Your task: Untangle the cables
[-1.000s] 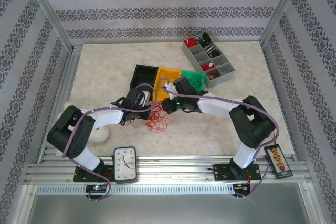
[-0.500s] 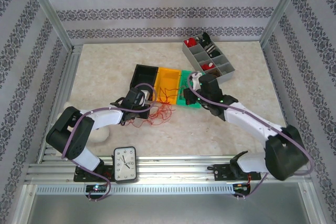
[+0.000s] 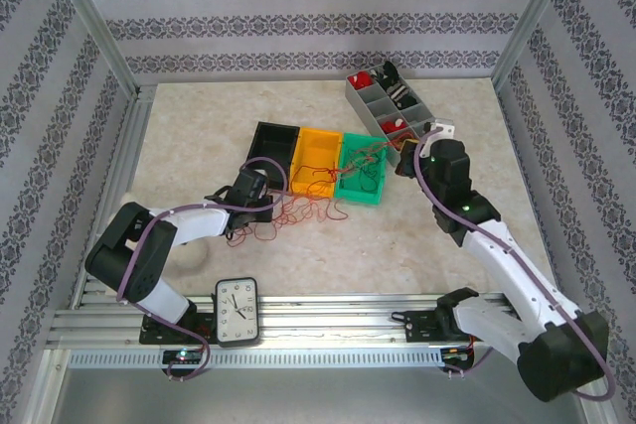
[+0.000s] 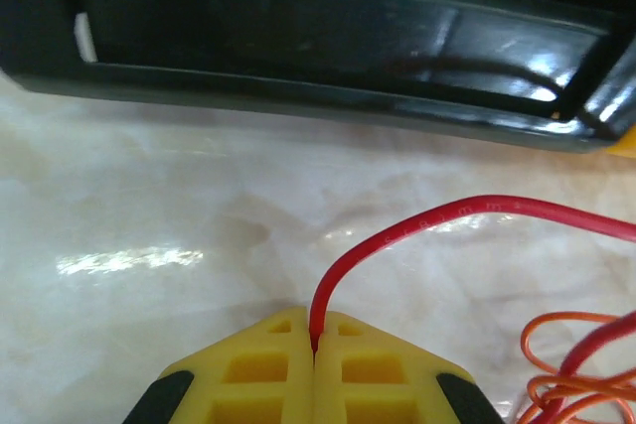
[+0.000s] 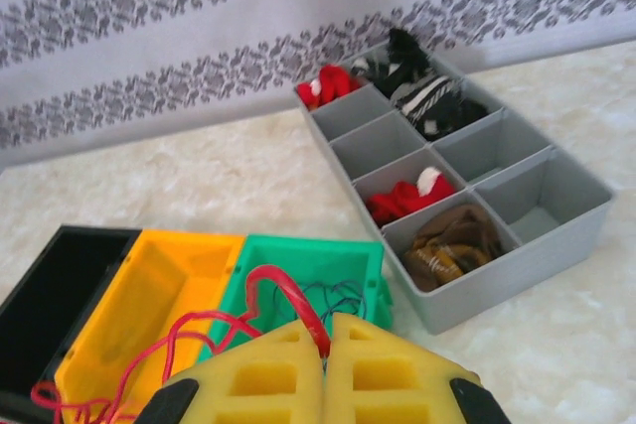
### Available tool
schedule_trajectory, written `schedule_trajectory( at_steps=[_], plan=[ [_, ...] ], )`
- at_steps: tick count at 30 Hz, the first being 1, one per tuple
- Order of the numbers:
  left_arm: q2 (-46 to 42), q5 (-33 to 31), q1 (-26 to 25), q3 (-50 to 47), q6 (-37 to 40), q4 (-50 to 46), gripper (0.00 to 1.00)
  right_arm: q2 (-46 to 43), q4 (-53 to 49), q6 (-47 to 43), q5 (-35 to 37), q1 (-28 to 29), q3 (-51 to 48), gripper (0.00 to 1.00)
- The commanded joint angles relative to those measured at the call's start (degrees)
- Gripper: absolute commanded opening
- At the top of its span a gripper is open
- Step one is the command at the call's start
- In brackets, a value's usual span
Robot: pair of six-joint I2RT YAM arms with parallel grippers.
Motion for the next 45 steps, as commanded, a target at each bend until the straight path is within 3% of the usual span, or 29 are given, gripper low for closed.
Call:
schedule_trajectory(
  at_steps=[1, 11, 16, 19, 21, 24, 25, 27, 31, 37, 45],
  plan=[
    [-1.3, -5.7, 1.4, -1.7, -2.4, -4.2, 0.00, -2.3, 0.7, 1.3, 6.2, -1.4, -1.4, 0.00],
    [-1.8, -10.6, 1.7, -2.8, -5.1, -6.1, 0.00, -7.4, -1.1, 2.5, 11.9, -4.7, -3.5, 0.00],
    [-3.2, -5.0, 1.7, -3.4, -1.8, -2.3, 0.00, -6.3, 1.0, -0.1, 1.2, -3.9, -4.0, 0.00],
    [-5.1, 3.2, 1.6, -4.4, 1.5, 2.6, 0.00, -3.6, 1.6, -4.0, -9.4, -1.9, -2.8, 0.00],
    [-6.2, 7.4, 1.5, -4.1, 2.4, 3.4, 0.09, -1.9, 0.8, -6.9, -15.4, 0.3, -1.6, 0.01],
    [-8.1, 11.0, 1.3, -2.8, 3.4, 2.0, 0.51, 1.3, -0.6, -8.5, -22.6, 2.7, 0.1, 0.01],
    [-9.2, 11.5, 1.4, -2.5, 3.7, 1.5, 0.61, 2.0, -0.7, -8.5, -24.3, 3.3, 0.3, 0.01],
    [-12.0, 12.3, 1.4, -2.5, 4.5, 1.3, 0.69, 3.8, -0.5, -8.3, -26.6, 4.3, 0.5, 0.01],
    [-16.8, 18.3, 1.4, -2.9, 7.6, 2.6, 0.75, 7.2, -0.2, -7.6, -27.8, 5.7, 1.0, 0.01],
    [-12.1, 29.2, 0.0, 3.2, 9.9, -3.0, 0.78, 10.6, 1.0, -7.2, -27.2, 6.6, 1.9, 0.01],
    [-2.2, 31.8, -3.8, 9.6, 12.0, -5.2, 0.79, 11.2, 2.0, -6.7, -24.6, 6.6, 2.2, 0.01]
  ],
)
